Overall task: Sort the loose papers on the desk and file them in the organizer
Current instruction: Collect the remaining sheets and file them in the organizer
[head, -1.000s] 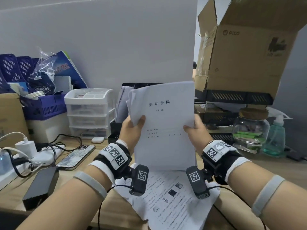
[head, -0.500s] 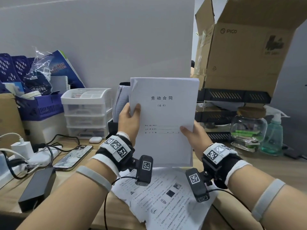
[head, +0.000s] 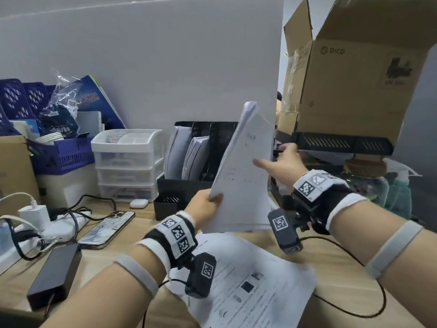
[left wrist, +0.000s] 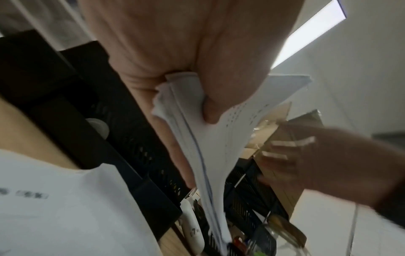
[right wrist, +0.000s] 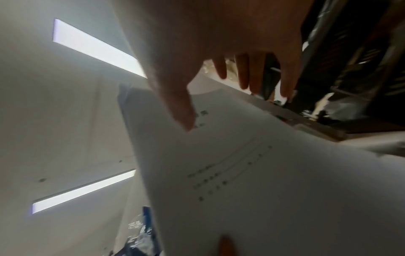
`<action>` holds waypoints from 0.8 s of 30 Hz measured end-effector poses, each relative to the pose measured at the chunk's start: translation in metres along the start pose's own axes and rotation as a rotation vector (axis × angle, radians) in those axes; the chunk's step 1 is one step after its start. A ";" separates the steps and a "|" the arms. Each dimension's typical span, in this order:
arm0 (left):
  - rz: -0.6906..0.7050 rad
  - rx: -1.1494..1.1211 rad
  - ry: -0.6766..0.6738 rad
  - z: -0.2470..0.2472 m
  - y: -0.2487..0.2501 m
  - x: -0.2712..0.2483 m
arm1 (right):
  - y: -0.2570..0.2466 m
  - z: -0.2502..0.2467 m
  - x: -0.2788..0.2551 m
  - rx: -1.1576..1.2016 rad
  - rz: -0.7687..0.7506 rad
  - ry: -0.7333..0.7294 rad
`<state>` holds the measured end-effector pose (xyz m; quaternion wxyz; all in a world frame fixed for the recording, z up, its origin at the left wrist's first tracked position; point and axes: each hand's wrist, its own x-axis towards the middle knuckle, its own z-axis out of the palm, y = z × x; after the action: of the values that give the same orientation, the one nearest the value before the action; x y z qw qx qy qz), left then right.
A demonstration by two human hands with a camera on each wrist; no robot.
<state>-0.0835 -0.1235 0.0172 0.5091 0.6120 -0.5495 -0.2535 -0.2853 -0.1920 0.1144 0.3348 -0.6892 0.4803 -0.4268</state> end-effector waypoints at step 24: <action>0.125 -0.198 0.050 -0.008 0.025 0.069 | -0.110 0.027 0.062 0.279 0.013 -0.244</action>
<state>-0.0685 -0.1813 0.0602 0.5955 0.5295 -0.5459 -0.2588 -0.2082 -0.2146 0.2155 0.4855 -0.6797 0.3767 -0.4004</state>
